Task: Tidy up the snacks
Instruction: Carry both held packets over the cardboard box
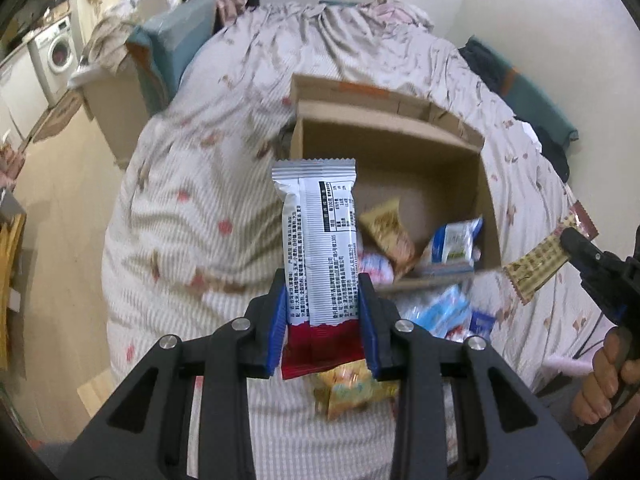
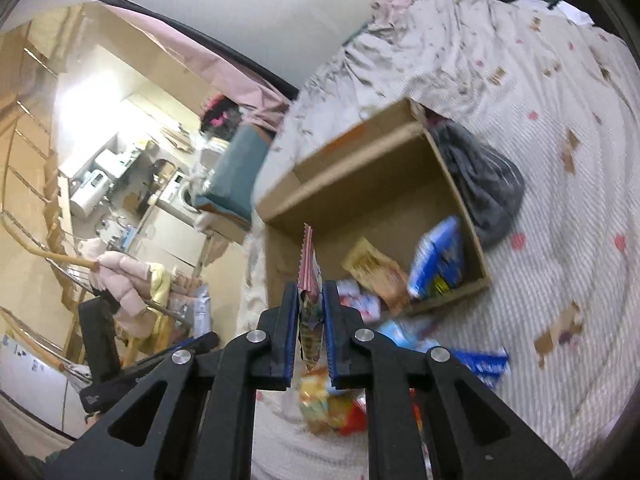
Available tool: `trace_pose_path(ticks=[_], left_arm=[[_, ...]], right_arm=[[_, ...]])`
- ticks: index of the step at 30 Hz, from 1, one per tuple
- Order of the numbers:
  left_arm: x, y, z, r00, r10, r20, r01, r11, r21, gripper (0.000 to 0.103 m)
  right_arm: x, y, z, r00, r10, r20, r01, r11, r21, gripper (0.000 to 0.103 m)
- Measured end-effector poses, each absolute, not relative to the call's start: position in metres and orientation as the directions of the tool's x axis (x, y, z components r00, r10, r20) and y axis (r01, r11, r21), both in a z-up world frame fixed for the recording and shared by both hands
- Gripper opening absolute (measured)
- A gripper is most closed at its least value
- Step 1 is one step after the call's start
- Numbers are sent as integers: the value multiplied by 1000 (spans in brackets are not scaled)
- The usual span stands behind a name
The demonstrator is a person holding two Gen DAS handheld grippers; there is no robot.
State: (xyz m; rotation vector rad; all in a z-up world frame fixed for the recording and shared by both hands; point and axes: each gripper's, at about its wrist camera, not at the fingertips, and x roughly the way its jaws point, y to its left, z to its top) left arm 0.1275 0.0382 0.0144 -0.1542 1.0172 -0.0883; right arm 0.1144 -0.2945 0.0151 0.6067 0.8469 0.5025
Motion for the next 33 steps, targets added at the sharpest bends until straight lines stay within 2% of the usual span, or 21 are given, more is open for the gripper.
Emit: trace_pose_path(ticks=[5, 11, 19, 25, 33], left_arm=[[160, 23, 23, 562, -137, -816, 20, 988, -152, 28], [187, 8, 4, 571, -138, -810, 18, 988, -156, 28], [199, 2, -34, 548, -132, -826, 30, 990, -138, 28], [198, -4, -41, 562, -106, -820, 43, 994, -99, 28], [198, -5, -44, 560, -92, -824, 33, 995, -89, 28]], right_arm=[[146, -281, 22, 577, 609, -544, -182, 745, 641, 13], [180, -272, 2, 568, 590, -575, -154, 762, 629, 13], [195, -260, -36, 517, 584, -626, -156, 783, 602, 13], [196, -249, -46, 507, 531, -679, -178, 835, 521, 13], [198, -244, -54, 479, 526, -702, -183, 843, 506, 13]])
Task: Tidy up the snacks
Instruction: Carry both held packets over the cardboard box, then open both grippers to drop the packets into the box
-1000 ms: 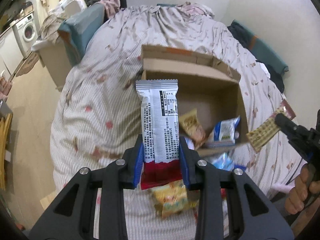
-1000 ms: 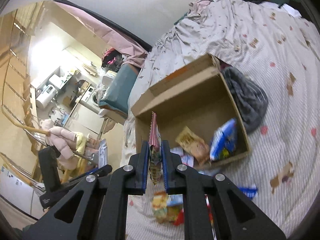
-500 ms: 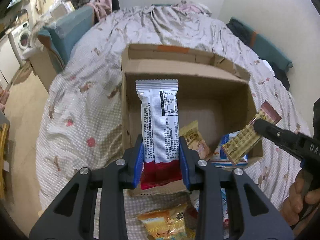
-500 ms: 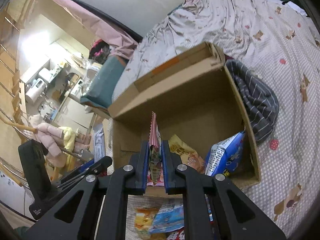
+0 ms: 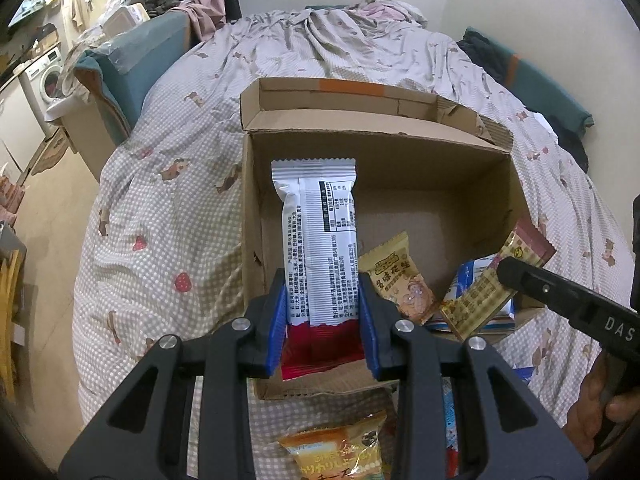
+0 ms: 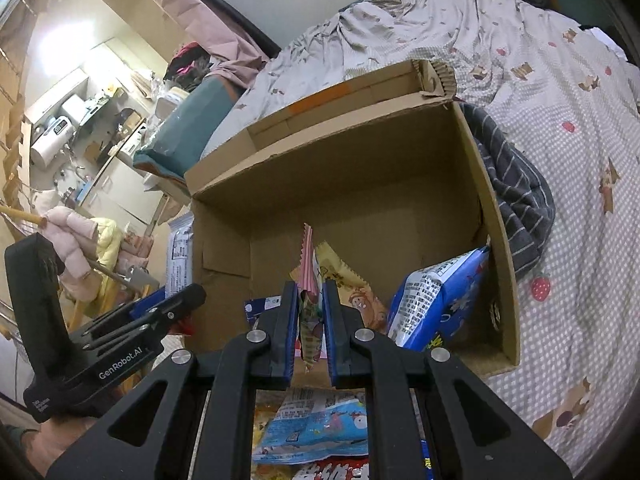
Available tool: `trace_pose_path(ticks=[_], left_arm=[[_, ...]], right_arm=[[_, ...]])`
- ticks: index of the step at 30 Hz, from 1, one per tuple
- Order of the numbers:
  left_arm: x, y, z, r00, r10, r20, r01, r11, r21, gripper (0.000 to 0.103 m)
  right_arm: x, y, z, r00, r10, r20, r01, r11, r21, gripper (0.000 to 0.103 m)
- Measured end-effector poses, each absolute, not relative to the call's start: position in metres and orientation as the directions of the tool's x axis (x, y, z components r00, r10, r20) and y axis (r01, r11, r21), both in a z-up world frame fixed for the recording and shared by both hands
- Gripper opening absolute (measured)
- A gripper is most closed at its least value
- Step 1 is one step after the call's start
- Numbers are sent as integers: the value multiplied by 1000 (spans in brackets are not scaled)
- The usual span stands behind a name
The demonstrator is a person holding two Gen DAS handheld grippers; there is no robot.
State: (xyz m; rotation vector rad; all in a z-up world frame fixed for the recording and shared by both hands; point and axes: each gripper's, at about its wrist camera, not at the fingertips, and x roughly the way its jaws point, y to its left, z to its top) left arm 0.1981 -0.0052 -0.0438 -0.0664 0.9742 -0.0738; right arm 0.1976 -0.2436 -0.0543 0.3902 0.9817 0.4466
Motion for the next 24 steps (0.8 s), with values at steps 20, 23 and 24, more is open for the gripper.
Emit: trace_pose_path(ticks=[20, 23, 24], left_arm=[[193, -5, -35, 593, -44, -804, 8, 999, -48, 69], [192, -1, -33, 602, -56, -796, 1, 998, -69, 73], [192, -1, -32, 603, -57, -796, 2, 998, -69, 73]], right_arm=[[200, -241, -51, 490, 532, -691, -203, 840, 504, 17], [200, -244, -48, 511, 512, -690, -190, 851, 490, 42], [199, -244, -46, 519, 512, -684, -192, 850, 491, 62]])
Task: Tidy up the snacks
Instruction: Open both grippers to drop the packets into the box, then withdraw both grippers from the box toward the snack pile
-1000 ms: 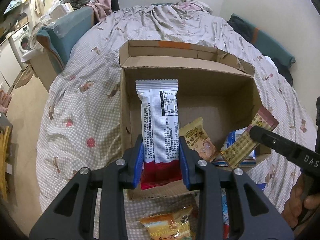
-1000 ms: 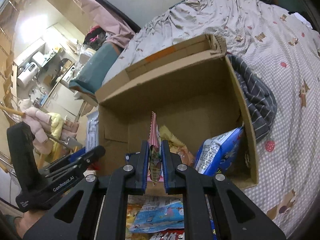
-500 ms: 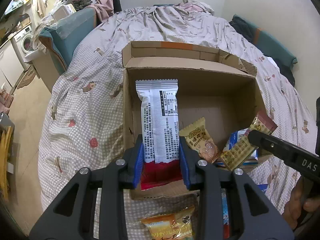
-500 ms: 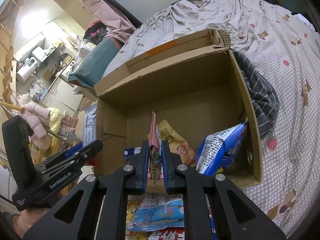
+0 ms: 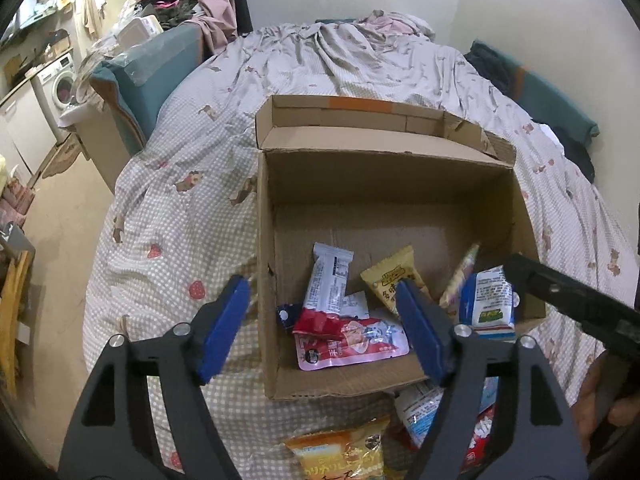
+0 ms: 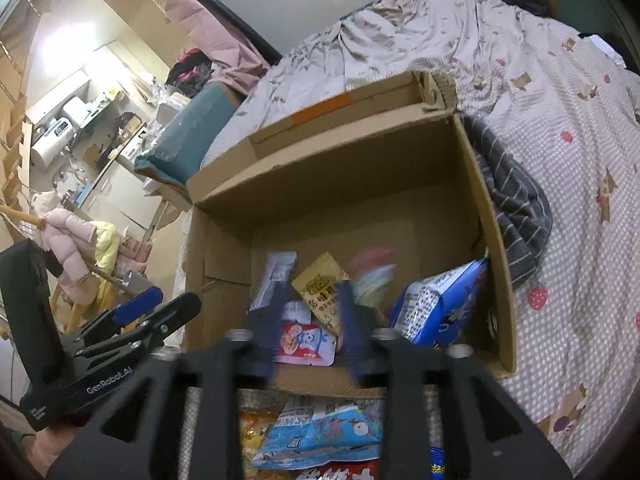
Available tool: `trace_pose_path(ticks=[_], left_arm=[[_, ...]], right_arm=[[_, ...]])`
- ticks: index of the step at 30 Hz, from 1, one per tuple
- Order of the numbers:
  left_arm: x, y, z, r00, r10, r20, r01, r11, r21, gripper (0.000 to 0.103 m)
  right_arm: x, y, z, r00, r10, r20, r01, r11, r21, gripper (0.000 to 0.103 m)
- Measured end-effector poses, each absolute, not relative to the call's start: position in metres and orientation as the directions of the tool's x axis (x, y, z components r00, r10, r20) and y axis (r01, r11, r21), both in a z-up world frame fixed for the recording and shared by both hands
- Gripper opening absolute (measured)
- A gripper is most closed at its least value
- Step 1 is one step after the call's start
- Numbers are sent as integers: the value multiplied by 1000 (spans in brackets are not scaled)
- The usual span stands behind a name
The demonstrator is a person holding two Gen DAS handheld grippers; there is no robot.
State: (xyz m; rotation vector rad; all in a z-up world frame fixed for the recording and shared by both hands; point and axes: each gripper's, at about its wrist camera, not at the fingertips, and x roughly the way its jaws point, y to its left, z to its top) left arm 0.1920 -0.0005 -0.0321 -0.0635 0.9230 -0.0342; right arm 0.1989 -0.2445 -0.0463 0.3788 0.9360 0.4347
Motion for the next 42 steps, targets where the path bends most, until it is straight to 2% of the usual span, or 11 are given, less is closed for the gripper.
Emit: trace_pose_path(ticks=[1, 2, 16, 20, 24, 26, 28, 35, 42], left_arm=[[192, -1, -32, 604, -56, -795, 2, 998, -68, 73], [192, -1, -32, 606, -56, -794, 3, 998, -68, 73], [177, 9, -24, 645, -46, -763, -18, 997, -76, 73], [171, 15, -24, 617, -80, -783, -27, 992, -122, 73], [157, 17, -9, 643, -80, -762, -19, 993, -120, 73], [148, 17, -5, 644, -89, -760, -10, 992, -124, 75], [140, 18, -3, 634, -96, -767, -4, 992, -128, 91], [112, 22, -16, 573, -104, -813, -15, 990, -138, 92], [93, 23, -27, 531, -70, -845, -26, 995, -99, 92]], right_arm=[[197, -246, -44, 530, 517, -672, -195, 845, 497, 69], [195, -248, -41, 549, 516, -657, -196, 844, 499, 71], [186, -252, -26, 549, 540, -637, -213, 828, 519, 72], [176, -255, -16, 551, 551, -627, -221, 821, 527, 89], [159, -254, 1, 568, 545, -617, -249, 828, 502, 95], [150, -254, 8, 572, 558, -601, -272, 821, 502, 96], [141, -257, 11, 564, 576, -592, -286, 808, 514, 96], [112, -276, 2, 552, 557, -621, -234, 818, 526, 97], [97, -305, -23, 508, 474, -719, -89, 859, 504, 97]])
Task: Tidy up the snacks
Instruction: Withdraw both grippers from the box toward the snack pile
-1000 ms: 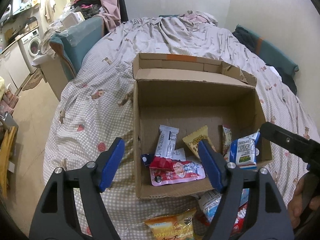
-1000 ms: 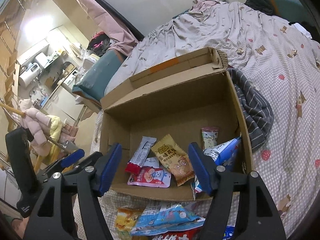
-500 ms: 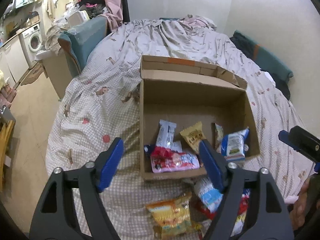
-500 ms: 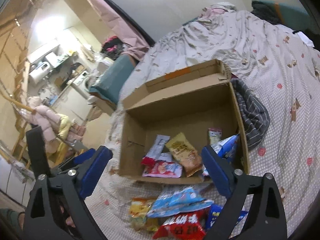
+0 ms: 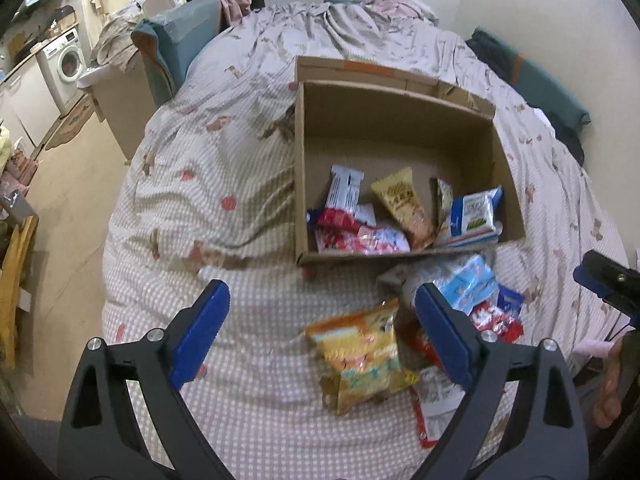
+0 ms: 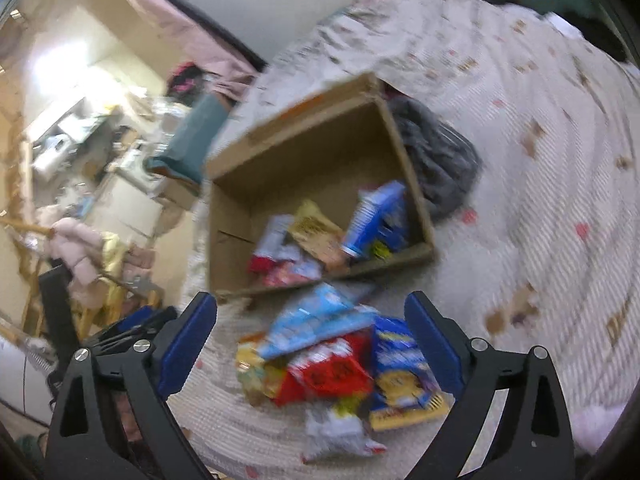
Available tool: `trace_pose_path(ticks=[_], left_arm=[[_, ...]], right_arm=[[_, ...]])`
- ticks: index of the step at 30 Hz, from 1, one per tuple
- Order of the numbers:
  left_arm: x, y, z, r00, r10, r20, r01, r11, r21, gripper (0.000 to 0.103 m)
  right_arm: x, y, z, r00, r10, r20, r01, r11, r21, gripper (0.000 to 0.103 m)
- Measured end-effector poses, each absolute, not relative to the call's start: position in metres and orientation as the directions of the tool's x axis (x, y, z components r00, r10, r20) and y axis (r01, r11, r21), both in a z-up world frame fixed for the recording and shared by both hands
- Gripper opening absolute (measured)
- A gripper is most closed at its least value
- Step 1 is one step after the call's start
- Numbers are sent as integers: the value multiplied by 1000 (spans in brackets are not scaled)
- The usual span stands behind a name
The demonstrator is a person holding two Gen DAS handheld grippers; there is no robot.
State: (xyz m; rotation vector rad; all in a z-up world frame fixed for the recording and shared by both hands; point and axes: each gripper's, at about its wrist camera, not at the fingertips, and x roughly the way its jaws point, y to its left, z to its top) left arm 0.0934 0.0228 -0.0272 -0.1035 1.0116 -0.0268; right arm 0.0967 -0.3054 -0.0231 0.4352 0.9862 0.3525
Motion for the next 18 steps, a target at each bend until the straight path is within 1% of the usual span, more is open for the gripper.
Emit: trace_pose_path(ticks=[2, 5, 8, 12, 14, 18], left_arm=[[88, 26, -30, 528, -45, -848, -42, 996, -78, 92], [85, 33, -34, 515, -7, -857, -83, 995, -59, 92], [84, 41, -38, 503, -26, -864, -119, 988, -99, 92], [85, 45, -41, 492, -27, -870, -135, 985, -107, 92], [86, 46, -44, 480, -35, -877, -139, 984, -115, 92], [88, 51, -48, 460, -43, -887, -163, 978, -131, 92]], right_arm=[[95, -316, -34, 495, 440, -749, -34, 871, 489, 97], [94, -335, -51, 471, 463, -751, 45, 838, 544, 97], [92, -352, -63, 452, 461, -763, 109, 821, 560, 97], [92, -363, -78, 422, 471, -774, 169, 798, 578, 97], [96, -360, -87, 380, 452, -807, 188, 816, 546, 97], [101, -345, -108, 271, 377, -886, 193, 880, 433, 97]])
